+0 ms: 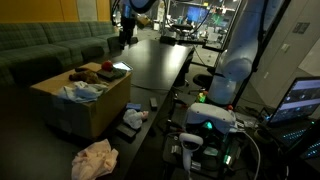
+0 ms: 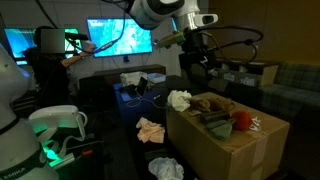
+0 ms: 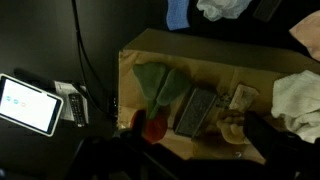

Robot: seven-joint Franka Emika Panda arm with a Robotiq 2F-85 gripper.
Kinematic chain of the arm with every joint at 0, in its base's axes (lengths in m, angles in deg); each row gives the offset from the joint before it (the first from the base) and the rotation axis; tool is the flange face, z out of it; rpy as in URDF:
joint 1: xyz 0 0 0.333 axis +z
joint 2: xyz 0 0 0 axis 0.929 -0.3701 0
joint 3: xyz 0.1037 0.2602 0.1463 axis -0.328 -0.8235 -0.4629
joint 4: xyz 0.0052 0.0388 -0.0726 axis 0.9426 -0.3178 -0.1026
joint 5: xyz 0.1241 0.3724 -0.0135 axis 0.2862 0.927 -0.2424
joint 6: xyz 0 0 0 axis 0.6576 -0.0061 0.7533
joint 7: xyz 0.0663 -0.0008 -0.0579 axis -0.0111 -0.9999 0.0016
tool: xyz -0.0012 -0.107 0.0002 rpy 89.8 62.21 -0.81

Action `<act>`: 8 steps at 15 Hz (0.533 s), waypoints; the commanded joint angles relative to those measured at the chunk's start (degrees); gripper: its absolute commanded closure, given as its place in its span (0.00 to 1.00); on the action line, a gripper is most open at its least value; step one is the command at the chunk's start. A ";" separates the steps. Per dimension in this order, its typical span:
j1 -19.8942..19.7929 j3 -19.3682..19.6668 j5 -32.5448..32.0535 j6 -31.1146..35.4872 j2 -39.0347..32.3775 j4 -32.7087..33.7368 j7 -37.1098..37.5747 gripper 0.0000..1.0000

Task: Place the turnip plushie on the table, then the duster on the box, then the left duster on the table, then the blue sponge on the box, then the white towel on the table, then the white cloth on the box, then the small brown object on the table, then the duster on the box, then the moose on the table, and finally, the peach shirt on the box

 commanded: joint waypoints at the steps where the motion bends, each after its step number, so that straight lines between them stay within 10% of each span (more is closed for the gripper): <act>1: 0.10 0.07 0.84 0.23 -11.29 12.57 -0.88 0.00; 8: -0.62 0.14 1.35 0.96 -20.74 22.36 -1.10 0.00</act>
